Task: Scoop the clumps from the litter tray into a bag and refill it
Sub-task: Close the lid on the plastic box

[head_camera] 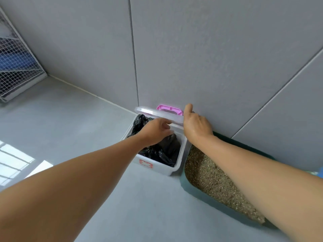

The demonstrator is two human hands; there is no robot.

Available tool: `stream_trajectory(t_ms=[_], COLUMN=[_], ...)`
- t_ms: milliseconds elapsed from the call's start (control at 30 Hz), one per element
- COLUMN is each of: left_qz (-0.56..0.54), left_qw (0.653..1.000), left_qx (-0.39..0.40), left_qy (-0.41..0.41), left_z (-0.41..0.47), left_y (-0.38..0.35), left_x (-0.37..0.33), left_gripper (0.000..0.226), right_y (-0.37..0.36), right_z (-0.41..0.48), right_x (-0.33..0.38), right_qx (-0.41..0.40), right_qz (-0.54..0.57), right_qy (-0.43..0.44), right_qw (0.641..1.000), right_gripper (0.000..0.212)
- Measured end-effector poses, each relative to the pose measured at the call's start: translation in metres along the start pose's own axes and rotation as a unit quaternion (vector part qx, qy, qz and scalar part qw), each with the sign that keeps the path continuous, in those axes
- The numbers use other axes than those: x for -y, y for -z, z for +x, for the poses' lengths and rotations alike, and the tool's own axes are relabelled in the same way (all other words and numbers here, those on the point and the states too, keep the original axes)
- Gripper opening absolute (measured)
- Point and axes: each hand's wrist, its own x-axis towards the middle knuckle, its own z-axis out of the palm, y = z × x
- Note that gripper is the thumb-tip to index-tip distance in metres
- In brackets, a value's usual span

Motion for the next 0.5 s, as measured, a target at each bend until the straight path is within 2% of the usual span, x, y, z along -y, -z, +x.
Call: stream_trajectory(t_ms=[33, 67, 133, 233, 300, 333, 400, 500], left_qz=[-0.088, -0.212, -0.433, -0.575, -0.611, -0.618, -0.589, -0.476], left_qw=[0.995, 0.973, 0.881, 0.745, 0.686, 0.670, 0.680, 0.755], left_qx=[-0.009, -0.026, -0.084, -0.218, -0.270, -0.283, -0.300, -0.276], left_qy=[0.036, 0.082, 0.174, 0.260, 0.289, 0.298, 0.317, 0.357], left_z=[-0.004, -0.012, -0.020, -0.037, -0.047, -0.052, -0.058, -0.063], left_y=[0.006, 0.012, 0.026, 0.042, 0.048, 0.049, 0.051, 0.046], left_x=[-0.003, -0.007, -0.010, -0.009, -0.006, -0.006, 0.001, 0.010], left_gripper=[0.037, 0.034, 0.034, 0.039, 0.038, 0.036, 0.030, 0.034], right_y=[0.002, 0.004, 0.005, 0.004, 0.001, -0.001, -0.009, -0.023], right_z=[-0.003, -0.007, -0.014, -0.029, -0.040, -0.046, -0.056, -0.067], right_x=[0.002, 0.005, 0.009, 0.014, 0.016, 0.016, 0.016, 0.016], right_qx=[-0.014, -0.023, -0.032, -0.044, -0.039, -0.029, -0.015, 0.011], right_qz=[0.006, 0.010, 0.023, 0.048, 0.062, 0.068, 0.083, 0.122], right_qy=[0.002, 0.005, 0.007, 0.012, 0.003, -0.002, -0.006, 0.021], right_qw=[1.000, 1.000, 0.999, 0.998, 0.997, 0.997, 0.996, 0.992], right_gripper=[0.040, 0.039, 0.034, 0.026, 0.025, 0.026, 0.028, 0.038])
